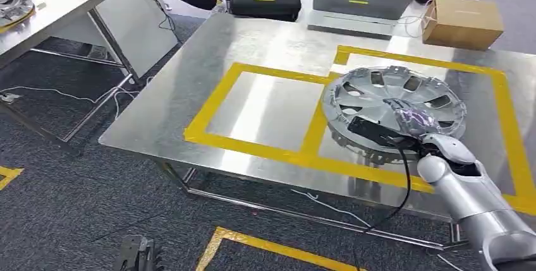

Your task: Take the parts from the cabinet and place them on the table.

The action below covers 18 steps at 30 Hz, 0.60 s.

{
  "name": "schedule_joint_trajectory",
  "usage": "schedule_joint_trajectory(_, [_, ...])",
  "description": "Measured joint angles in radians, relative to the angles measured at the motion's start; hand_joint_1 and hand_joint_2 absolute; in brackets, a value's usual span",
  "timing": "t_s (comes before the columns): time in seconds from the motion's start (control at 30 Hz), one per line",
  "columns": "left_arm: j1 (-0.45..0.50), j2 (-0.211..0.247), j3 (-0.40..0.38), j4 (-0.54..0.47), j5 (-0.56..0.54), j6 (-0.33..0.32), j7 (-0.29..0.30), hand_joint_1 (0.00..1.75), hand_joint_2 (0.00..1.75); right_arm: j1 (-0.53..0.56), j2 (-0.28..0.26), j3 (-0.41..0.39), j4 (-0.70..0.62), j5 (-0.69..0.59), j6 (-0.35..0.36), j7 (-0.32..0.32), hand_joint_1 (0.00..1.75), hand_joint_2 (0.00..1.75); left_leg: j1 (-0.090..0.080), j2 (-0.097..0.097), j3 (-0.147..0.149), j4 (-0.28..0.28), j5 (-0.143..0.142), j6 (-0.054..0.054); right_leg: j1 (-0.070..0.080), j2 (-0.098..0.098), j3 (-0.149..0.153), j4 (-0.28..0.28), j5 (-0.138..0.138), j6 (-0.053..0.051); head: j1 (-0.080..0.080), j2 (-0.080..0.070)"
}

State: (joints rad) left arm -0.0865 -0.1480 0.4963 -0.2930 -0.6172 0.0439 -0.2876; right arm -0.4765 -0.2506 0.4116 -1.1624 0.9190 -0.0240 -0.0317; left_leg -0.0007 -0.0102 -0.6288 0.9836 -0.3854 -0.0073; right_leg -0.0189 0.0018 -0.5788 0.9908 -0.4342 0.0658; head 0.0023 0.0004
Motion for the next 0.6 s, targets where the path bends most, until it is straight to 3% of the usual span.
schedule_joint_trajectory(0.37, [0.0, 0.0, 0.0, 0.0, 0.001, 0.0, 0.0, 0.0, 0.0, -0.001, 0.0, 0.0, -0.002, -0.002, 0.0, 0.0, 0.0, 1.75, 0.0, 0.0, 0.0, 0.0, 0.0, 0.0, 0.0, 0.0, 0.0, 0.0, 0.0, 0.0, 0.0, 0.0])
schedule_joint_trajectory(0.53, [0.003, 0.001, 0.003, 0.0, 0.01, 0.001, -0.005, 0.0, 0.0, 0.013, -0.003, -0.002, -0.105, -0.045, -0.022, -0.016, 0.0, 1.75, 0.0, 0.0, 0.0, 0.0, 0.0, 0.0, 0.0, 0.0, -0.001, 0.0, 0.0, 0.0, 0.0, 0.0])
schedule_joint_trajectory(0.57, [0.004, 0.001, 0.004, 0.0, 0.011, 0.001, -0.006, 0.0, 0.0, 0.018, -0.006, -0.003, -0.135, -0.057, -0.022, -0.018, 0.0, 0.0, 0.0, 0.0, 0.0, 0.0, 0.0, 0.0, 0.0, 0.0, -0.001, 0.0, 0.0, 0.0, 0.0, 0.0])
schedule_joint_trajectory(0.6, [0.006, 0.001, 0.008, 0.0, 0.014, 0.0, -0.008, 0.0, 0.0, 0.025, -0.008, -0.005, -0.17, -0.074, -0.021, -0.02, 0.0, 0.0, 0.0, 0.0, 0.0, 0.0, 0.0, 0.0, 0.0, 0.0, -0.001, 0.0, 0.0, 0.0, 0.0, 0.0])
